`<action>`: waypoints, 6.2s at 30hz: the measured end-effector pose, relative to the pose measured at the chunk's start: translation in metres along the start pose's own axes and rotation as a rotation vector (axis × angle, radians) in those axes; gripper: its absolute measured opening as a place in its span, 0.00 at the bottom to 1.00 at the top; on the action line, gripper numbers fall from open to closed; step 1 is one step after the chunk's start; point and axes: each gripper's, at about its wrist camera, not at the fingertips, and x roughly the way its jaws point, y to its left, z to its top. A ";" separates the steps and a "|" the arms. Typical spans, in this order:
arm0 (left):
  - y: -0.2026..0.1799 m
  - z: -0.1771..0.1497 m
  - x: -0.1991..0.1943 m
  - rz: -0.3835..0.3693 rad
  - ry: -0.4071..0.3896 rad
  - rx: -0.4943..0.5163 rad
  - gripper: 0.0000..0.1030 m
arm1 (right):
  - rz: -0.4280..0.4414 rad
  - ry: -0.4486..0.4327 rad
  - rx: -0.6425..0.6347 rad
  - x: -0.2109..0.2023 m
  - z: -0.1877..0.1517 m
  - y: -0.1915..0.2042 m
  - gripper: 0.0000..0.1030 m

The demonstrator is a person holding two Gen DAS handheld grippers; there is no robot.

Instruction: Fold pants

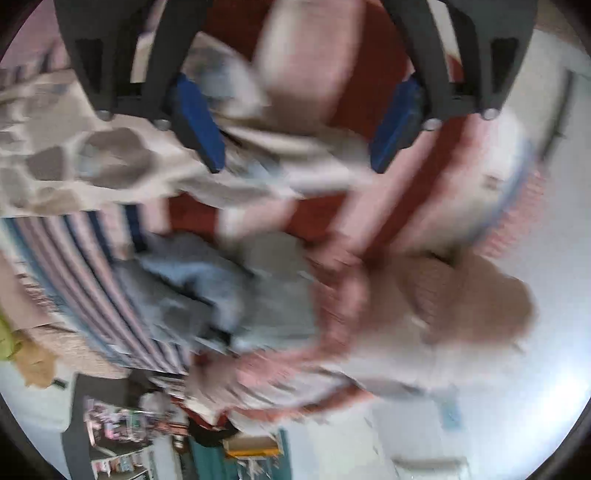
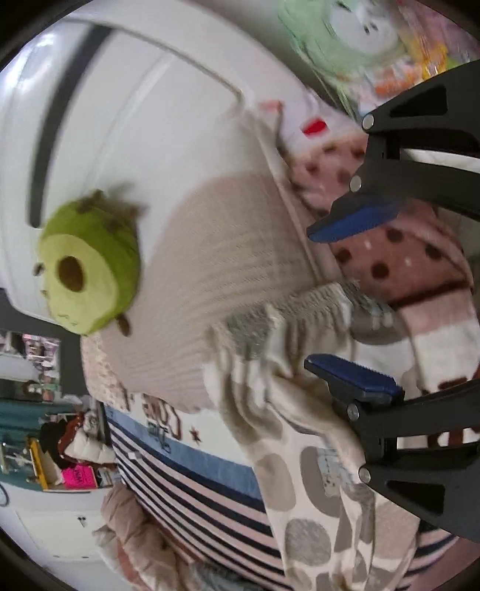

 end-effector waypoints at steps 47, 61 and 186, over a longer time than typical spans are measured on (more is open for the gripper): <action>-0.069 -0.020 0.002 -0.557 0.119 0.235 0.09 | 0.838 0.188 -0.558 -0.002 -0.040 0.336 0.63; -0.065 -0.003 0.029 -0.492 0.138 0.208 0.27 | 0.859 0.235 -0.700 0.017 -0.053 0.391 0.64; 0.022 0.018 0.001 -0.352 0.071 0.218 0.03 | 0.977 0.215 -0.608 0.000 -0.030 0.401 0.08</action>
